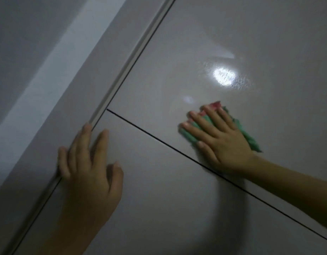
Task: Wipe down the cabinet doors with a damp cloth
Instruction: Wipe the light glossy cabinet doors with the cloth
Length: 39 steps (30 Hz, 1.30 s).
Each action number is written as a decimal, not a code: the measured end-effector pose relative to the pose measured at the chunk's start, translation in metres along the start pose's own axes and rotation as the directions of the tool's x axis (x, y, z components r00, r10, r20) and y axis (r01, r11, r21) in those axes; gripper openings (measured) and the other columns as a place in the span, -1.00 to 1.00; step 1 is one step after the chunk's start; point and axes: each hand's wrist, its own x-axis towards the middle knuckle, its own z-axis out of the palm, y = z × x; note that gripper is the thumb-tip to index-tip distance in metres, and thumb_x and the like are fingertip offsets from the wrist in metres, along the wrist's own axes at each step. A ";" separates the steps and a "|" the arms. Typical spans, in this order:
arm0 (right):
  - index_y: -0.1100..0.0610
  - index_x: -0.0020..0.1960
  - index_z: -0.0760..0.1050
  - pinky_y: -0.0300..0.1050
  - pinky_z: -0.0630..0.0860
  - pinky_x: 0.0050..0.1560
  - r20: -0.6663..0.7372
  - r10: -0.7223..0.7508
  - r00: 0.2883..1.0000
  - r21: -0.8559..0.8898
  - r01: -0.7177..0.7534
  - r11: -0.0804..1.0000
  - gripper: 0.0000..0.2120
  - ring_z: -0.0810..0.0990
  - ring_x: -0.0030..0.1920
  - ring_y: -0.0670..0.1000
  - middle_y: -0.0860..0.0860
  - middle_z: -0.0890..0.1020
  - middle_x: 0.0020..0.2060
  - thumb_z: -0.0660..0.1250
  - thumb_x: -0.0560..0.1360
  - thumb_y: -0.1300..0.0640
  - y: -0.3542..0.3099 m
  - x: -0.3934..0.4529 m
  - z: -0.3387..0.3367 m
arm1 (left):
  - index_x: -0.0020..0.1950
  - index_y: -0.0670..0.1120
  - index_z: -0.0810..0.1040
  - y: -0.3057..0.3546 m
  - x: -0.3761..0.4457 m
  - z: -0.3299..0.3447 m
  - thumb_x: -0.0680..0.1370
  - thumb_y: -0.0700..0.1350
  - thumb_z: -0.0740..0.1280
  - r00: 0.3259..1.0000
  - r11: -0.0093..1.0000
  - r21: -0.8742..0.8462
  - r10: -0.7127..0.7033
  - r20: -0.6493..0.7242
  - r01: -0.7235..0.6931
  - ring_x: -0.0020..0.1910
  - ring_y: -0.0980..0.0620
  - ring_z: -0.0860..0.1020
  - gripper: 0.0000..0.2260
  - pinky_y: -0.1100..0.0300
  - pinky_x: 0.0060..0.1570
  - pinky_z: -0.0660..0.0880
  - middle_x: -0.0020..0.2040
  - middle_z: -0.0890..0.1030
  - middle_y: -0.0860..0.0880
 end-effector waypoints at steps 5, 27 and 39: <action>-0.05 0.55 0.02 0.07 -0.17 0.51 -0.112 0.346 0.932 0.125 -0.332 0.935 -0.49 -0.06 0.54 0.14 -0.02 0.05 0.53 -0.14 0.62 -0.09 -0.058 0.105 -0.004 | 0.48 -0.19 0.29 -0.013 -0.005 -0.008 0.50 0.03 0.09 0.998 0.996 -0.061 -0.060 0.004 0.060 0.45 -0.21 0.26 -0.42 -0.25 0.40 0.02 0.50 0.26 -0.20; 0.05 0.50 0.25 0.10 -0.01 0.52 -0.009 -0.279 0.960 0.128 0.278 0.952 -0.51 0.15 0.51 0.15 0.06 0.25 0.49 0.08 0.60 -0.06 -0.182 0.026 0.023 | 0.54 -0.12 0.18 -0.090 -0.054 -0.030 0.54 -0.04 0.09 0.991 0.999 0.038 -0.026 0.133 0.021 0.54 -0.14 0.07 -0.44 -0.14 0.48 0.05 0.55 0.12 -0.18; 0.08 0.48 0.28 0.13 -0.04 0.52 -0.073 -0.224 0.972 0.249 0.235 0.940 -0.51 0.16 0.50 0.17 0.07 0.29 0.47 0.10 0.59 -0.04 -0.283 0.010 0.043 | 0.54 -0.14 0.15 -0.100 -0.107 -0.036 0.51 -0.04 0.08 0.979 0.990 0.085 -0.124 0.161 0.111 0.53 -0.18 0.05 -0.41 -0.17 0.47 -0.01 0.54 0.10 -0.24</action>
